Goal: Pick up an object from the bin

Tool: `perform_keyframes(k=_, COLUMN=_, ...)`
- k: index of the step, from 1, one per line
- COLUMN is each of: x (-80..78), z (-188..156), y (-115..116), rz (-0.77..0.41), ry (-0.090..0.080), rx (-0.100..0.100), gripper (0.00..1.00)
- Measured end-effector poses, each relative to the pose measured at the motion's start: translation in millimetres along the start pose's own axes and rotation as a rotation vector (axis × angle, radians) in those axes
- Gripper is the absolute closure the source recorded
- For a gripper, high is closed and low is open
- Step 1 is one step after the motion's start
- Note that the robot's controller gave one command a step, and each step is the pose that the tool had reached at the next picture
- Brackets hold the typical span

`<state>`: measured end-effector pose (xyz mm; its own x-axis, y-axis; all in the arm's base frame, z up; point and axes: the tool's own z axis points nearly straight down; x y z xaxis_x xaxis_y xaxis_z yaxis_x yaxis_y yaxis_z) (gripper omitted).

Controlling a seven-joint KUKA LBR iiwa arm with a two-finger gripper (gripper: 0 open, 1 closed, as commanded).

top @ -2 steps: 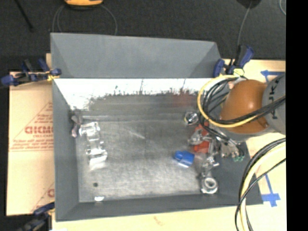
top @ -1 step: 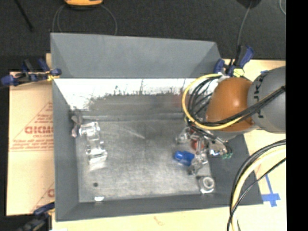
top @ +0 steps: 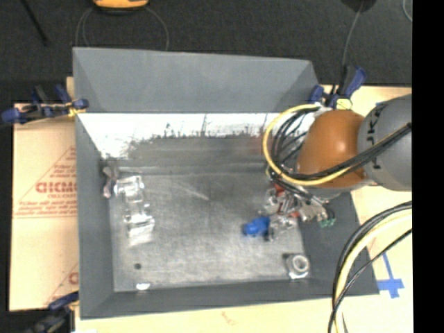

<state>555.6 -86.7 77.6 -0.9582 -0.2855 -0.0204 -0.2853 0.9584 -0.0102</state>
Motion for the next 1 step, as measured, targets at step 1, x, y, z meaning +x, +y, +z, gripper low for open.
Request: perform_keyframes(k=1, x=-23.9, z=-132.0, y=-5.2, rz=-0.031, ry=0.007, rx=-0.004, gripper=1.0)
